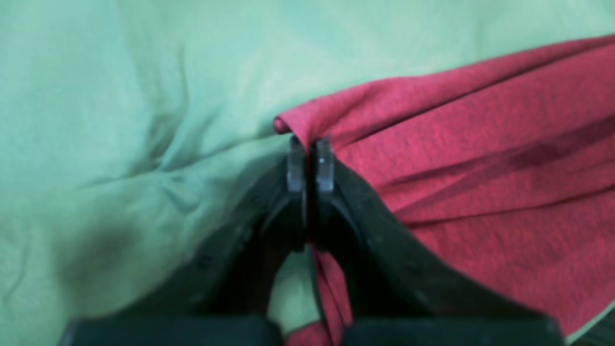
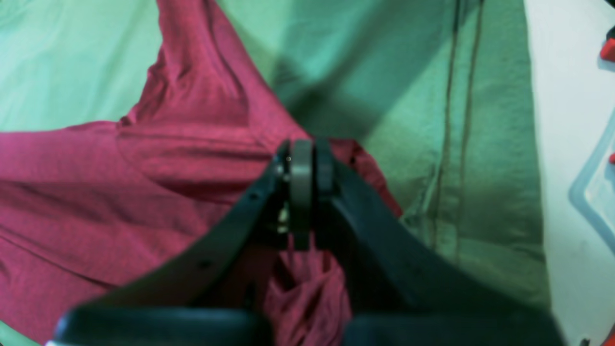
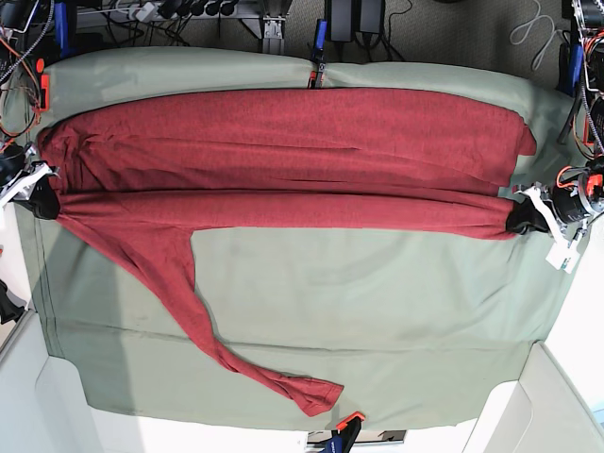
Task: Fold the T-shirt properly
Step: 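Fold the grasped shirt half over toward the collar with both grippers, then release with the right gripper and regrasp the folded edge near the sleeve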
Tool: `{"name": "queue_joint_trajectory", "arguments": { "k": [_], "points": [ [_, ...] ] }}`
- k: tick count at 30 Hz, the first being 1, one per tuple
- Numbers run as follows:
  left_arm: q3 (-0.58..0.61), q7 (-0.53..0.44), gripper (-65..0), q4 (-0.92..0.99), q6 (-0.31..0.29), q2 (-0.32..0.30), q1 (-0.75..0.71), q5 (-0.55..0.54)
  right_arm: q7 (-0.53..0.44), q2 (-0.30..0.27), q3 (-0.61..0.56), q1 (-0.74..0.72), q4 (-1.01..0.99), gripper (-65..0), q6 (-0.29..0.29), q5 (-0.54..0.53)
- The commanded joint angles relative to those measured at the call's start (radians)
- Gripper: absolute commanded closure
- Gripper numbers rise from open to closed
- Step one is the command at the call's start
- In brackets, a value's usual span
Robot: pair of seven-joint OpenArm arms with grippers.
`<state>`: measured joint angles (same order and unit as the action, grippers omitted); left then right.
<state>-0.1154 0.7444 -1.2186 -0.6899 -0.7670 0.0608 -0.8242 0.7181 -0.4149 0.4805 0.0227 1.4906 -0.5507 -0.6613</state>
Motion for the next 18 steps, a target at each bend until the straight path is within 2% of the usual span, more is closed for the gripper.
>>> {"name": "queue_joint_trajectory", "arguments": {
  "k": [1, 4, 6, 12, 18],
  "points": [
    [-0.013, -0.012, -0.4, -0.013, -0.008, -0.028, 0.012, -0.011, -0.029, -0.019, 0.010, -0.011, 0.018, -0.7, 0.002, 0.000],
    [-0.013, -0.010, -9.6, -0.013, -0.008, -0.027, 0.003, -0.011, -0.028, -0.017, 0.010, -0.011, 0.017, -20.5, 0.015, 0.018],
    [-0.013, -0.006, -13.8, -0.013, -0.008, -0.028, 0.002, -0.014, -0.029, -0.017, 0.010, -0.011, 0.016, -27.4, 0.016, 0.018],
    [-0.013, 0.006, -29.9, -0.013, -0.008, -0.028, 0.003, -0.077, -0.034, -0.016, 0.010, -0.026, 0.017, -28.0, 0.023, 0.000],
    [-0.013, 0.000, -30.3, -0.013, -0.008, -0.028, 0.009, -0.074, -0.032, 0.003, 0.008, -0.108, 0.016, -28.0, 0.023, -0.005]
  ]
}}
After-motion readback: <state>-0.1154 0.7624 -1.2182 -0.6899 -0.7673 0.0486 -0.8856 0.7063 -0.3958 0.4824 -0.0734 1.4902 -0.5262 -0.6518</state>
